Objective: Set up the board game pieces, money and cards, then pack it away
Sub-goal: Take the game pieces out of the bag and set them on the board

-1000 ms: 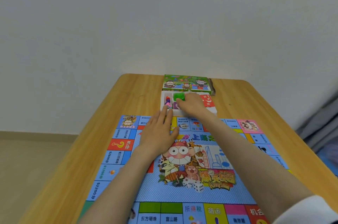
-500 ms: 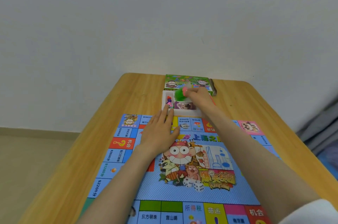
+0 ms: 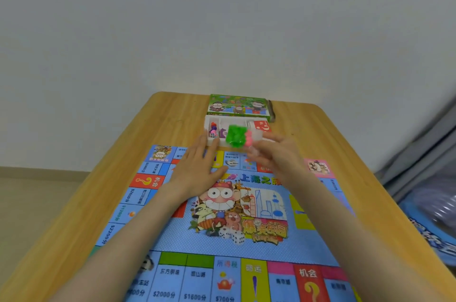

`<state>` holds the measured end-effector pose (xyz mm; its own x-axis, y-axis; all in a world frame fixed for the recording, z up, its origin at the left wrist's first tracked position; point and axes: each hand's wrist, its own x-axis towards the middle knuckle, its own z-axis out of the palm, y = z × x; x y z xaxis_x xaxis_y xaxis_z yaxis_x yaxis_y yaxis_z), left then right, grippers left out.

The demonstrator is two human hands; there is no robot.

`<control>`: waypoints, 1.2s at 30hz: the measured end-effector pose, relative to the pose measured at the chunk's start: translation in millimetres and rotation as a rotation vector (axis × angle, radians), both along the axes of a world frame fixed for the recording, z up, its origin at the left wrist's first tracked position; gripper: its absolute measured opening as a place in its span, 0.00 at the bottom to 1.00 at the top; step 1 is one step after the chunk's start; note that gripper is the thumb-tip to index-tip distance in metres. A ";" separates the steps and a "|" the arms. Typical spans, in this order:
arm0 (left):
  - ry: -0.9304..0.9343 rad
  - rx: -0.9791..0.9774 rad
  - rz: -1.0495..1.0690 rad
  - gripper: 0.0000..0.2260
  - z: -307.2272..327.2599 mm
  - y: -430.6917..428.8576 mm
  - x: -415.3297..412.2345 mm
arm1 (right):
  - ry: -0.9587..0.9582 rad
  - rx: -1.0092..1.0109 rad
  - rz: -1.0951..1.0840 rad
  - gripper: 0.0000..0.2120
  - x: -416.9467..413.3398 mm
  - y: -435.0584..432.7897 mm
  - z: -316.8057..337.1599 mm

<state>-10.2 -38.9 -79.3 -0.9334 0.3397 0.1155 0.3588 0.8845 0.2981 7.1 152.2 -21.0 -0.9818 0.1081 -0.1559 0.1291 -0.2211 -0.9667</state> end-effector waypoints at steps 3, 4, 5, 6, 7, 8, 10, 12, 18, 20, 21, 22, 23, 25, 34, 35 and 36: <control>0.156 0.394 0.065 0.27 9.2 3.5 7.3 | 0.017 0.050 0.077 0.02 11.8 -2.9 -24.8; 0.215 0.486 0.093 0.25 14.1 7.3 10.8 | 0.035 0.058 0.079 0.02 13.3 -3.4 -28.9; 0.268 0.521 0.090 0.23 19.4 12.1 14.2 | 0.057 0.069 0.081 0.01 13.7 -3.7 -31.2; 0.310 0.500 0.044 0.23 24.6 17.7 16.3 | 0.080 0.087 0.087 0.01 14.1 -4.4 -31.3; 0.324 0.437 -0.034 0.23 28.4 23.8 17.7 | 0.097 0.100 0.099 0.02 13.8 -5.2 -31.7; 0.301 0.361 -0.120 0.24 28.7 29.9 17.5 | 0.110 0.100 0.113 0.02 14.5 -5.9 -31.3; 0.144 0.254 -0.229 0.27 23.2 38.2 15.9 | 0.119 0.074 0.144 0.03 14.2 -4.9 -31.9; -0.020 0.272 -0.255 0.30 13.9 39.8 13.3 | 0.112 -0.007 0.202 0.05 12.9 0.2 -33.3; 0.000 0.161 -0.234 0.30 8.2 30.5 13.7 | 0.112 -0.102 0.295 0.04 10.1 13.4 -35.9; -0.020 0.154 -0.199 0.31 6.7 28.2 15.1 | 0.113 -0.061 0.287 0.07 8.3 13.0 -35.9; -0.023 0.144 -0.181 0.31 5.4 27.7 15.7 | 0.113 -0.050 0.274 0.09 6.7 12.5 -35.8; -0.021 0.135 -0.167 0.30 4.2 27.4 15.9 | 0.120 -0.050 0.258 0.10 5.4 11.9 -35.4; -0.016 0.136 -0.155 0.30 3.9 27.7 16.3 | 0.130 -0.060 0.242 0.11 4.7 11.2 -35.1; 0.003 0.157 -0.139 0.28 4.2 28.0 16.3 | 0.140 -0.099 0.226 0.10 4.8 11.2 -33.7; 0.438 0.179 -0.197 0.27 3.1 33.1 19.4 | 0.202 -0.014 0.014 0.08 13.9 1.7 -35.1; 0.424 0.269 -0.197 0.25 4.8 36.8 21.5 | 0.201 -0.021 0.007 0.08 14.7 1.3 -35.3; 0.391 0.368 -0.196 0.22 7.6 41.2 24.5 | 0.196 -0.033 0.013 0.07 15.5 1.2 -35.2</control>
